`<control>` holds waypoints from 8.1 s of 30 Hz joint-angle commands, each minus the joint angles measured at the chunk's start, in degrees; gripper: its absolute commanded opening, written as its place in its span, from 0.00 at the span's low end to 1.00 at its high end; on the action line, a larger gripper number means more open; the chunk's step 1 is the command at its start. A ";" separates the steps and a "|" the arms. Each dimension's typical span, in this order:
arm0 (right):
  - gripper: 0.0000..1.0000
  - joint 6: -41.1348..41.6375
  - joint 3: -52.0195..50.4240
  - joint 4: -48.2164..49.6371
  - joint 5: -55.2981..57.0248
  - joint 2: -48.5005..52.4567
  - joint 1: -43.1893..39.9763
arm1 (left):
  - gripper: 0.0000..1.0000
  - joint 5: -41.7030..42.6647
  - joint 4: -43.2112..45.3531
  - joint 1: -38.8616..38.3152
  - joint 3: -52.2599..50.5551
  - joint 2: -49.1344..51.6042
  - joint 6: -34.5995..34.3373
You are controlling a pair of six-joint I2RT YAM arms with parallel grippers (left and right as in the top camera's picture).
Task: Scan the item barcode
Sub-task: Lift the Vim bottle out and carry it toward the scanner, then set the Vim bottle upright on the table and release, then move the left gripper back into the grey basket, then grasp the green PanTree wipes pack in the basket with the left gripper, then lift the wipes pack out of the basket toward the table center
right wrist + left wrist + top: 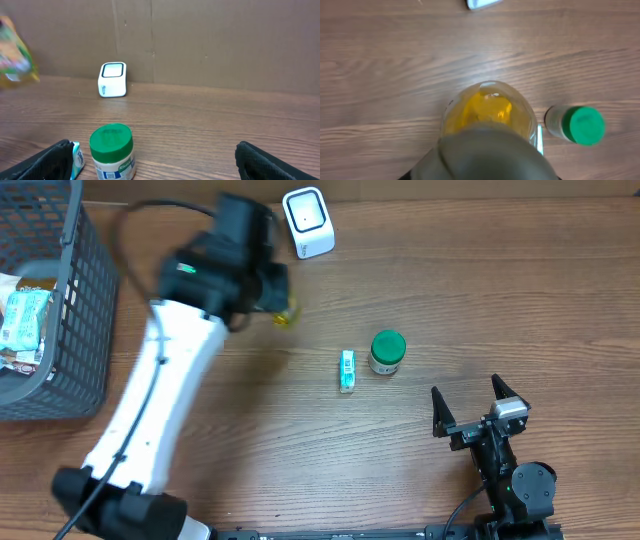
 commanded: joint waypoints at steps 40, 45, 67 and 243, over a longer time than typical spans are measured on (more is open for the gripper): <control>1.00 -0.26 -0.61 0.26 0.50 -0.42 -0.20 | 0.73 -13.94 32.98 -12.44 -21.88 9.35 -9.07; 1.00 -0.24 -0.61 0.26 0.52 -0.42 -0.20 | 0.98 -13.94 32.48 -12.41 -20.94 9.09 -6.40; 1.00 -0.26 -0.61 0.24 0.50 -0.42 -0.20 | 1.00 -14.36 -7.82 18.95 41.44 6.64 17.25; 1.00 -0.26 -0.61 0.26 0.50 -0.42 -0.20 | 0.04 2.05 -30.45 14.10 27.17 13.75 1.22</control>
